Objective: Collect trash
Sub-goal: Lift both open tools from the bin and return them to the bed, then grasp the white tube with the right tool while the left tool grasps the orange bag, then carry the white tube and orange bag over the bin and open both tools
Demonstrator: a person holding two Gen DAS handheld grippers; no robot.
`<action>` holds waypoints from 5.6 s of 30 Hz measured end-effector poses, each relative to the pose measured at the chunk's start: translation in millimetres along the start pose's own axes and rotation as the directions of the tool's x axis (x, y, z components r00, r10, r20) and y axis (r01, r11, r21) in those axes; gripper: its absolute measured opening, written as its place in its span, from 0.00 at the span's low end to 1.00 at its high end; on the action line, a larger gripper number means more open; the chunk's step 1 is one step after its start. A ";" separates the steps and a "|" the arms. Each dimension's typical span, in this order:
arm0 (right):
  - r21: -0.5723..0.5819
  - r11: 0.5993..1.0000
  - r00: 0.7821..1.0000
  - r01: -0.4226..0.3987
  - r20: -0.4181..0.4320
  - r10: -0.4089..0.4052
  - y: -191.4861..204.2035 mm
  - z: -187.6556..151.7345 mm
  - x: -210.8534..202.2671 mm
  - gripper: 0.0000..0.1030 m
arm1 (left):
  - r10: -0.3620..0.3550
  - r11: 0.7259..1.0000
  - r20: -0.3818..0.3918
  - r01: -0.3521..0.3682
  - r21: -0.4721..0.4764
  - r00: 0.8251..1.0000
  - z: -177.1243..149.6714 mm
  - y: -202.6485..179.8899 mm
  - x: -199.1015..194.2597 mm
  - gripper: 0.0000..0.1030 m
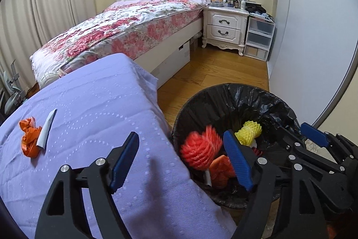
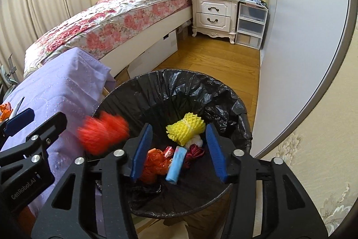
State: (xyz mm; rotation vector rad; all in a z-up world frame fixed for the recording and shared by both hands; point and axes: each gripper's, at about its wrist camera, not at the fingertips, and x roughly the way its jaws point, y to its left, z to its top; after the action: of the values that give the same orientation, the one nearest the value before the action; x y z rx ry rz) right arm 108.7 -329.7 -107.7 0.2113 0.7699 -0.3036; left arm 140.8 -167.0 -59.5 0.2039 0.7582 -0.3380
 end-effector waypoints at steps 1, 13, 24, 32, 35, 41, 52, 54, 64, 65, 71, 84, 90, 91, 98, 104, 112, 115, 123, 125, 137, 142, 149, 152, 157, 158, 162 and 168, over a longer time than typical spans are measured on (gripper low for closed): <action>-0.001 1.000 1.000 0.001 0.001 -0.001 0.0 -0.2 -0.6 0.51 | 0.003 1.000 -0.001 -0.003 -0.006 1.000 0.6 2.5 -0.2 0.74; -0.039 0.996 0.996 -0.084 -0.004 0.084 39.7 -7.3 -18.5 0.69 | 0.159 0.984 -0.002 -0.159 -0.085 0.987 -29.7 72.1 -29.5 0.79; -0.219 0.926 0.952 -0.307 -0.062 0.300 161.8 -10.7 -33.0 0.74 | 0.342 0.900 -0.117 -0.361 -0.245 0.932 -71.7 194.9 -53.8 0.80; -0.323 0.872 0.930 -0.367 -0.116 0.349 251.1 -11.2 -22.2 0.74 | 0.425 0.844 -0.153 -0.452 -0.289 0.892 -95.5 251.8 -70.7 0.80; -0.322 0.871 0.928 -0.371 -0.117 0.353 272.3 -3.4 -15.2 0.74 | 0.406 0.832 -0.176 -0.442 -0.334 0.897 -102.6 270.8 -71.5 0.80; -0.305 0.877 0.929 -0.371 -0.125 0.349 303.0 14.4 1.3 0.74 | 0.319 0.824 -0.220 -0.384 -0.417 0.922 -114.1 287.6 -69.6 0.80; -0.340 0.873 0.935 -0.350 -0.187 0.302 333.4 13.3 27.2 0.74 | 0.303 0.832 -0.212 -0.366 -0.417 0.929 -117.0 289.7 -71.2 0.81; -0.337 0.875 0.936 -0.347 -0.182 0.301 332.2 13.0 25.5 0.74 | 0.304 0.832 -0.212 -0.368 -0.416 0.929 -116.5 290.1 -70.8 0.81; -0.358 0.871 0.941 -0.336 -0.177 0.290 332.2 16.1 26.1 0.63 | 0.306 0.831 -0.214 -0.370 -0.415 0.928 -116.1 290.7 -70.9 0.82; -0.375 0.864 0.941 -0.335 -0.174 0.290 335.5 15.5 25.8 0.57 | 0.306 0.832 -0.214 -0.370 -0.414 0.928 -116.1 290.6 -70.7 0.82; -0.405 0.848 0.939 -0.341 -0.178 0.293 339.2 19.0 27.9 0.17 | 0.306 0.832 -0.214 -0.370 -0.414 0.928 -116.3 290.7 -70.8 0.82; -0.351 0.880 0.946 -0.321 -0.161 0.281 290.7 27.3 31.5 0.14 | 0.320 0.869 -0.188 -0.366 -0.332 0.929 -100.1 273.0 -63.2 0.82; -0.342 0.889 0.951 -0.305 -0.153 0.267 269.9 24.2 27.6 0.14 | 0.274 0.905 -0.142 -0.305 -0.297 0.951 -79.5 250.8 -49.4 0.82; -0.340 0.889 0.951 -0.305 -0.153 0.268 268.1 23.6 27.0 0.14 | 0.267 0.908 -0.138 -0.297 -0.294 0.954 -75.8 247.3 -46.8 0.82; -0.318 0.892 0.946 -0.322 -0.156 0.286 258.5 22.0 24.9 0.14 | 0.246 0.922 -0.118 -0.270 -0.277 0.962 -51.3 228.4 -25.1 0.82; -0.317 0.892 0.945 -0.324 -0.156 0.288 257.6 22.0 25.9 0.15 | 0.250 0.912 -0.107 -0.272 -0.306 0.962 -35.2 230.4 -11.3 0.82; -0.302 0.891 0.940 -0.338 -0.160 0.302 257.0 21.5 26.5 0.15 | 0.246 0.890 -0.159 -0.288 -0.353 0.956 -25.8 245.0 7.9 0.82; -0.299 0.891 0.939 -0.341 -0.161 0.305 255.9 21.1 26.6 0.15 | 0.214 0.883 -0.178 -0.268 -0.386 0.961 -29.8 251.6 9.8 0.69; -0.300 0.891 0.939 -0.341 -0.161 0.305 255.7 20.6 26.3 0.15 | 0.213 0.902 -0.152 -0.254 -0.350 0.965 -33.5 245.4 2.7 0.47; -0.301 0.891 0.939 -0.340 -0.160 0.304 255.7 21.0 26.0 0.15 | 0.208 0.907 -0.146 -0.247 -0.341 0.967 -35.7 242.0 -0.7 0.36; -0.291 0.890 0.935 -0.352 -0.157 0.319 246.8 4.9 8.6 0.15 | 0.166 0.917 -0.109 -0.194 -0.348 0.980 -59.3 226.7 -32.2 0.36; -0.294 0.889 0.936 -0.352 -0.144 0.323 238.4 -6.1 -5.7 0.14 | 0.167 0.918 -0.085 -0.186 -0.349 0.982 -69.1 219.0 -47.1 0.36; -0.295 0.885 0.933 -0.360 -0.123 0.338 222.2 -20.6 -30.8 0.14 | 0.185 0.924 -0.021 -0.181 -0.337 0.983 -72.8 204.7 -74.8 0.36; -0.294 0.884 0.932 -0.363 -0.111 0.346 216.1 -24.2 -41.1 0.14 | 0.182 0.923 0.003 -0.170 -0.344 0.983 -73.8 199.7 -87.3 0.36; -0.285 0.885 0.929 -0.368 -0.079 0.361 200.4 -28.1 -61.6 0.14 | 0.182 0.928 0.046 -0.156 -0.338 0.982 -72.0 187.5 -104.4 0.36; -0.281 0.886 0.929 -0.368 -0.071 0.363 197.3 -28.3 -65.5 0.14 | 0.180 0.930 0.055 -0.152 -0.336 0.982 -71.4 184.4 -107.5 0.36; -0.266 0.891 0.928 -0.367 -0.039 0.370 178.1 -27.5 -81.8 0.14 | 0.170 0.934 0.082 -0.134 -0.332 0.982 -70.7 172.8 -117.2 0.36; -0.233 0.907 0.932 -0.351 0.011 0.363 150.0 -24.8 -98.4 0.15 | 0.147 0.942 0.115 -0.104 -0.320 0.982 -66.8 153.6 -124.1 0.36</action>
State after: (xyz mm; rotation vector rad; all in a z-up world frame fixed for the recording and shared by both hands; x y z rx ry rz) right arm 77.5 -163.1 -43.7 0.1231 0.6902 0.1280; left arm 71.3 23.4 -10.8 -0.0703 0.6485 -0.1053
